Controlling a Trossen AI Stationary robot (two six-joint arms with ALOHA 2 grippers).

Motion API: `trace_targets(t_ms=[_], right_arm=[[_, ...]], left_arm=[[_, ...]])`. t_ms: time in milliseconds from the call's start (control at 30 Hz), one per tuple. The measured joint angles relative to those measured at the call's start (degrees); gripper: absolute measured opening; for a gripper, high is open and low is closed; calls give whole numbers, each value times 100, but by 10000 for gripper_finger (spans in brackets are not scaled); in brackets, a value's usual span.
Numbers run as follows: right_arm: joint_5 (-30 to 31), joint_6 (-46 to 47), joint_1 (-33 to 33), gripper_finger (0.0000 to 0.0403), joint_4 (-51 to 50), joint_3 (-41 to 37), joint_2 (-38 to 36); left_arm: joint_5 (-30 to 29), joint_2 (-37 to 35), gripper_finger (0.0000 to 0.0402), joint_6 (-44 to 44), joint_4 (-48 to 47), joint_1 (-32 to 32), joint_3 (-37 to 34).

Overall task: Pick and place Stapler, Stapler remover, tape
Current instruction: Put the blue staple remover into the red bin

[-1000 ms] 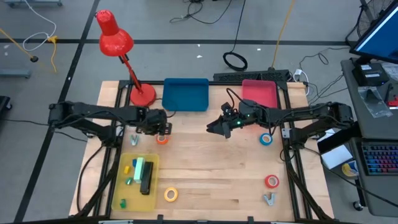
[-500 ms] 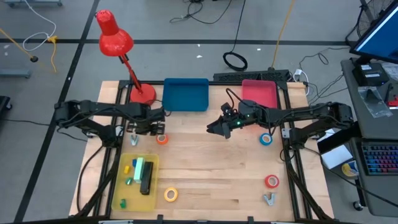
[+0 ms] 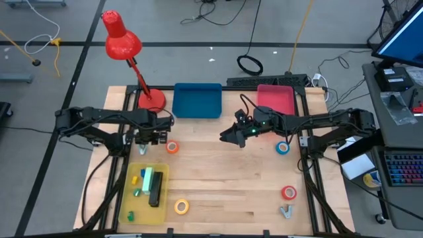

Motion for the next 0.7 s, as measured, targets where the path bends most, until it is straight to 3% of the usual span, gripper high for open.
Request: trace_targets(t_ms=[367, 700], right_arm=[[-15, -58, 0, 208, -10, 0, 0], [-323, -178, -66, 208, -41, 0, 0]], left_arm=[[57, 110, 156, -124, 23, 0, -66], [362, 706, 156, 15, 12, 16, -66]])
